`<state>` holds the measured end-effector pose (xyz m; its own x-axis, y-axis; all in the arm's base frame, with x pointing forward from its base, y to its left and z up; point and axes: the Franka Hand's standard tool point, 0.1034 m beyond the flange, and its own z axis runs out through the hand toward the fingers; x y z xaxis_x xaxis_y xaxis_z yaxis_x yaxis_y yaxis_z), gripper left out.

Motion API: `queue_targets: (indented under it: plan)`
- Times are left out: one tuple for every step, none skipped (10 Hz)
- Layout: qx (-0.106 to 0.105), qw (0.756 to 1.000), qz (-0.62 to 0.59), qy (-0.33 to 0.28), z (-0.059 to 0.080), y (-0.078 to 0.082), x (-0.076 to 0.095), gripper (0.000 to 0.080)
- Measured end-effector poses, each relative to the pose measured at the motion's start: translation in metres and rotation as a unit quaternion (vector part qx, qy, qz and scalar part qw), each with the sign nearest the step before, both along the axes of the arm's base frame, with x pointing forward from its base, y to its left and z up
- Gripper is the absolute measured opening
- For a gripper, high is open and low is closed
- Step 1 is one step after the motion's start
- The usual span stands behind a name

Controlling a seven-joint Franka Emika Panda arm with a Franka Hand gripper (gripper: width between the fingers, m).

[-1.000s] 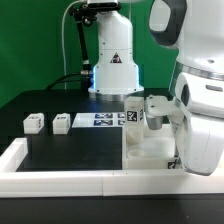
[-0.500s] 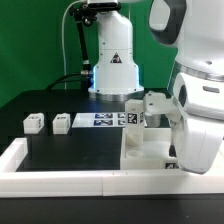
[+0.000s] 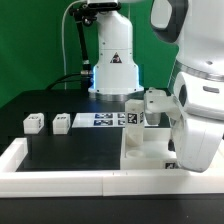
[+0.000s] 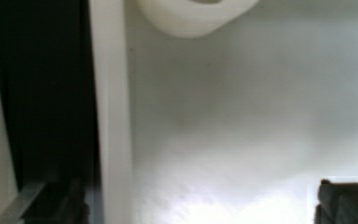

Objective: Assemble square table

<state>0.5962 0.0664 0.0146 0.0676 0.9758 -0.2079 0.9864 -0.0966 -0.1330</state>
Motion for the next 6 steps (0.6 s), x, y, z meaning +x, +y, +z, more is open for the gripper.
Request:
queue_targets:
  plan:
    - [0.0, 1.0, 0.0, 0.0, 0.0, 0.0, 0.0, 0.0648]
    - [-0.001, 1.0, -0.007, -0.006, 0.008, 0.001, 0.002, 0.0648]
    - [-0.002, 0.999, -0.03, -0.018, 0.02, 0.004, 0.003, 0.0648]
    - [-0.007, 0.997, -0.074, -0.031, 0.033, 0.006, 0.001, 0.0648]
    - [-0.017, 0.993, -0.115, -0.036, 0.042, 0.008, -0.003, 0.0648]
    - [-0.028, 0.988, -0.148, -0.036, 0.049, 0.009, -0.006, 0.0648]
